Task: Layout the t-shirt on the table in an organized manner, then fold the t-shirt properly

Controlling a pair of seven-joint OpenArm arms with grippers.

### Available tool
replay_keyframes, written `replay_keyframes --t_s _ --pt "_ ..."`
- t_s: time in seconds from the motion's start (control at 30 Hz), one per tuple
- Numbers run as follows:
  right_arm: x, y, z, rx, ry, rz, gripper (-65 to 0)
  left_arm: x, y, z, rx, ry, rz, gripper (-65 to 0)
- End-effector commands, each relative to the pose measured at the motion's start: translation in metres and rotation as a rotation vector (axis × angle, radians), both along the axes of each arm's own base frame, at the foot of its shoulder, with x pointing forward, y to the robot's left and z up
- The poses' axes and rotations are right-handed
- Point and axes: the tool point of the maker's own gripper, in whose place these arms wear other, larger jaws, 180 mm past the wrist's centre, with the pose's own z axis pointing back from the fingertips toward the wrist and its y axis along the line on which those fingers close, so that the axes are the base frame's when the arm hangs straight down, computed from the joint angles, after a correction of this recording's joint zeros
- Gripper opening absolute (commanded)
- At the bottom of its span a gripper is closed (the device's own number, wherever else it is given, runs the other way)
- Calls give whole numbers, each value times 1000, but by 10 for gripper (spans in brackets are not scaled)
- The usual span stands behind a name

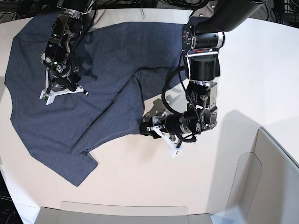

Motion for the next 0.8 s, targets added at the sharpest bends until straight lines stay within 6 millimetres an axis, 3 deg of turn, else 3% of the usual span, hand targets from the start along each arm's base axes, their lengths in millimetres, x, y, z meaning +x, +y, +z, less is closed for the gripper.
replay_keyframes --t_s 0.0,0.67,0.77 --pt "-11 0 -8 6 58 -7 -650 13 -4 20 -34 -45 1 -416" --pt "-11 6 -10 24 59 -6 -650 9 -27 19 -51 -44 -27 -423" --pt "-11 6 -10 24 58 -4 -650 2 -42 19 -11 -65 -98 -517"
